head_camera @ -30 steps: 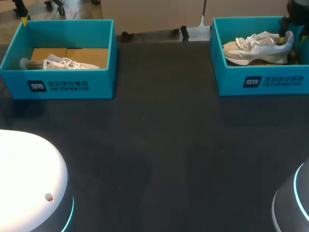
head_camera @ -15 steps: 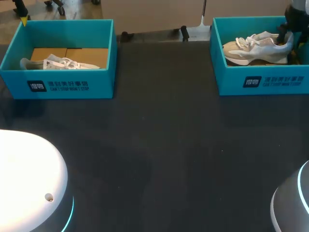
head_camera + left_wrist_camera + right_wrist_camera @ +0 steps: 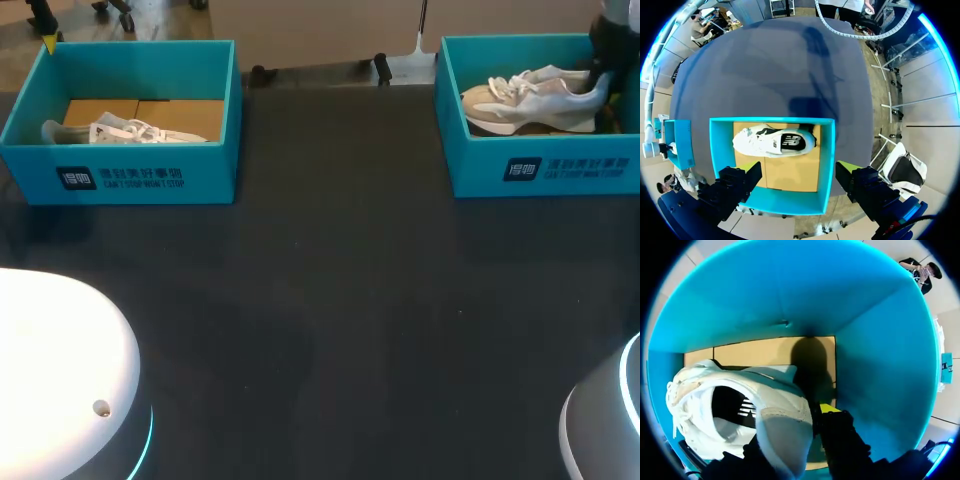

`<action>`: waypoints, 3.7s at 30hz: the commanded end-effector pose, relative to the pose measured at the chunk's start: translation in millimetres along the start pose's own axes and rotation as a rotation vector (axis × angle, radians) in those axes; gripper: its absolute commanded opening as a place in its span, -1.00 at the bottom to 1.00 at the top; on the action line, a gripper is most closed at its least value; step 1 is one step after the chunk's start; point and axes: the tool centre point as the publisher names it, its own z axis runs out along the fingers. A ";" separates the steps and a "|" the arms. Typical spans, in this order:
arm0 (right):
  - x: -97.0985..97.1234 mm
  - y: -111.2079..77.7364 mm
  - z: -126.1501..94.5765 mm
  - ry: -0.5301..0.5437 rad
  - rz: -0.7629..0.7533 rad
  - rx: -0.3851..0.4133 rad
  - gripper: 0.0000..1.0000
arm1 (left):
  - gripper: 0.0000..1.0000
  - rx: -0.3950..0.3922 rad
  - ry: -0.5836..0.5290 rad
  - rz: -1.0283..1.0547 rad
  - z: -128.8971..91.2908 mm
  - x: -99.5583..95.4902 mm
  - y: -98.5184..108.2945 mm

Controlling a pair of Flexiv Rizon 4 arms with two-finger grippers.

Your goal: Take the shoe out of the shoebox, open the shoe tongue, remove and reinsert the insole, then place the shoe into the shoebox

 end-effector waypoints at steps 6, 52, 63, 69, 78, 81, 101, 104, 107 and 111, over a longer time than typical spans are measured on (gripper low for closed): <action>-3.6 -6.4 -20.9 0.001 -0.003 0.053 -1.00 | 1.00 0.002 0.002 0.001 -0.5 0.5 0.7; 10.1 -67.4 -251.5 -0.051 -0.075 -0.126 -1.00 | 1.00 0.002 0.002 0.001 -0.5 0.5 0.7; 42.8 -125.0 -265.8 -0.067 -0.051 -0.157 -1.00 | 1.00 0.002 0.002 0.001 -0.5 0.5 0.7; 62.2 -170.7 -276.4 -0.085 -0.050 -0.168 -1.00 | 1.00 0.002 0.002 0.001 -0.5 0.5 0.7; 89.1 -227.0 -287.7 -0.091 -0.001 -0.203 -1.00 | 1.00 0.002 0.002 0.001 -0.5 0.5 0.7; 100.5 -250.7 -289.1 -0.097 0.037 -0.219 -1.00 | 1.00 0.002 0.002 0.001 -0.5 0.5 0.7; 174.1 -377.5 -292.0 -0.068 0.030 -0.298 -1.00 | 1.00 0.002 0.002 0.001 -0.5 0.5 0.7; 182.8 -390.2 -291.4 -0.070 0.042 -0.268 -1.00 | 1.00 0.002 0.002 0.001 -0.5 0.5 0.7; 193.8 -400.7 -293.2 -0.042 0.057 -0.268 -1.00 | 1.00 0.002 0.002 0.001 -0.5 0.5 0.7; 196.8 -403.3 -292.8 -0.041 0.054 -0.268 -1.00 | 1.00 0.002 0.002 0.001 -0.5 0.5 0.7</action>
